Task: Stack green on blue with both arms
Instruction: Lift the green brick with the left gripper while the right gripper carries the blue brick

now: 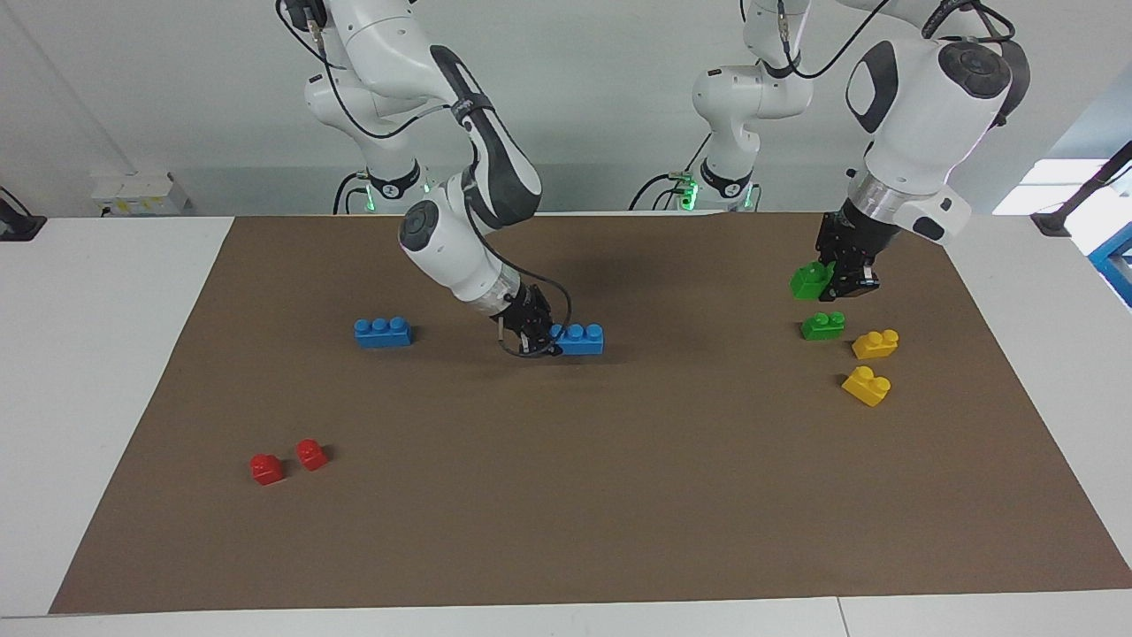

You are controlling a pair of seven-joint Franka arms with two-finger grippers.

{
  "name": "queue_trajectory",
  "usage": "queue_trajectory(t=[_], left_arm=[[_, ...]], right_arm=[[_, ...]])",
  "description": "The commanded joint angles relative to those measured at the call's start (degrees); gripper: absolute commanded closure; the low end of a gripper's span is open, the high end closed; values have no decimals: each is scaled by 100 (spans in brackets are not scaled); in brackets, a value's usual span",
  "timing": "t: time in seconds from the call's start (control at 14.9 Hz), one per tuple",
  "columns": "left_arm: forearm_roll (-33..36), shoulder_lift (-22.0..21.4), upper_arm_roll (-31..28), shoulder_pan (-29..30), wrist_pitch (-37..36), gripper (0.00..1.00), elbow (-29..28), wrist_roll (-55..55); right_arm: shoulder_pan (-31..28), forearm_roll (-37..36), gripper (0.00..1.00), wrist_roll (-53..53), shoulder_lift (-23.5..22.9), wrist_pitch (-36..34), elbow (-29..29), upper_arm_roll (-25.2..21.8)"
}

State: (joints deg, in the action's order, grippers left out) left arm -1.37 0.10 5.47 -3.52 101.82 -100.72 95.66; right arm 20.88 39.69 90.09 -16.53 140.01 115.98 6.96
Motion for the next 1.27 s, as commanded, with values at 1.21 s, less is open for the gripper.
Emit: queue_trajectory(t=[1.21], left_arm=[[-56,-63,-64,-2301,2184,100,-1662,2719]], right_arm=[[416,1155,100,-1556,-245,1073,548,-11]])
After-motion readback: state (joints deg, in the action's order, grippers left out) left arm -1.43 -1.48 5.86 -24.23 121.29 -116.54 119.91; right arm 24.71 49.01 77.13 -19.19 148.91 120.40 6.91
